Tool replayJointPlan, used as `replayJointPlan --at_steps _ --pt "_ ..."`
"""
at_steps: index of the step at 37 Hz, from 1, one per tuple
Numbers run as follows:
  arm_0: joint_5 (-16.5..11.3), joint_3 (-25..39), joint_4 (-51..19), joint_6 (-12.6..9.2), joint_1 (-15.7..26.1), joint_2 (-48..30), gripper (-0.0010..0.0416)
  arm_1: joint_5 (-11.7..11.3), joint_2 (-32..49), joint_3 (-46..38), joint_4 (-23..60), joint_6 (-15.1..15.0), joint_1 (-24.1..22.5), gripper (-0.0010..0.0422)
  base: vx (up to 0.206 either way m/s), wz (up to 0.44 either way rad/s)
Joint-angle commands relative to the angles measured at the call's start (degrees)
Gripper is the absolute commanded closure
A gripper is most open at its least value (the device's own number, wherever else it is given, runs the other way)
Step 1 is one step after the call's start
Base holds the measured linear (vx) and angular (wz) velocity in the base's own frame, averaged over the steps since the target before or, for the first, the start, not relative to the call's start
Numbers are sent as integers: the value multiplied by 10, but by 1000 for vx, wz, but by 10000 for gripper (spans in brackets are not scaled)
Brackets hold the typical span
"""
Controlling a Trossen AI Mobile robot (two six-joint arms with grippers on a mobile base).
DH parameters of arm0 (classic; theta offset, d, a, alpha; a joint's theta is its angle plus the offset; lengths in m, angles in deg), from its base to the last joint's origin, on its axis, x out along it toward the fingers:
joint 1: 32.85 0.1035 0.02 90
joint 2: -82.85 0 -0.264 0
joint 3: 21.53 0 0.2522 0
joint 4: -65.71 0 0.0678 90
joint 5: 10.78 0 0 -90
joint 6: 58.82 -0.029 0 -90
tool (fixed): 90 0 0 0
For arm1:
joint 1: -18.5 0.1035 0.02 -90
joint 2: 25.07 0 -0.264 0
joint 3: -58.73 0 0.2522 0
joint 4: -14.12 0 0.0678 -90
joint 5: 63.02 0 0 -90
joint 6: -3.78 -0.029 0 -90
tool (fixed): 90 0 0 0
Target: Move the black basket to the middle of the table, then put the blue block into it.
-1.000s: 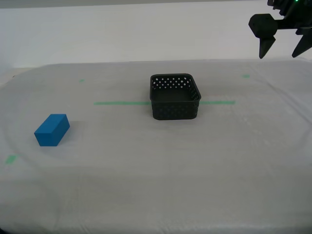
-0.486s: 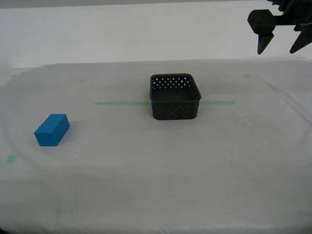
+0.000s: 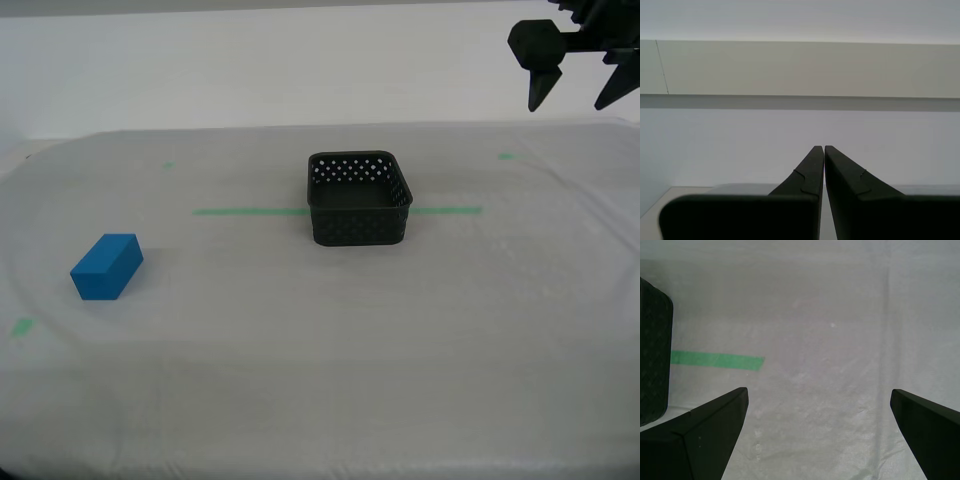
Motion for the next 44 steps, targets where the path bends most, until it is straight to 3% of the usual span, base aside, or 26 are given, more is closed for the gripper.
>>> replayJointPlan --at_steps 1,10,15,37,44 --pt "-1 0 0 -1 0 0 7 1 0 0 -3 -1 0 412 0 0" --pt "-1 0 0 -1 0 0 7 0 0 0 -3 0 0 412 0 0" --pt "-1 0 0 -1 0 0 7 -34 0 0 -3 9 0 412 0 0" --pt "-1 0 0 -1 0 0 7 -34 0 0 -3 10 0 412 0 0" --pt "-1 0 1 -1 1 0 7 -36 0 0 -3 -3 1 412 0 0"
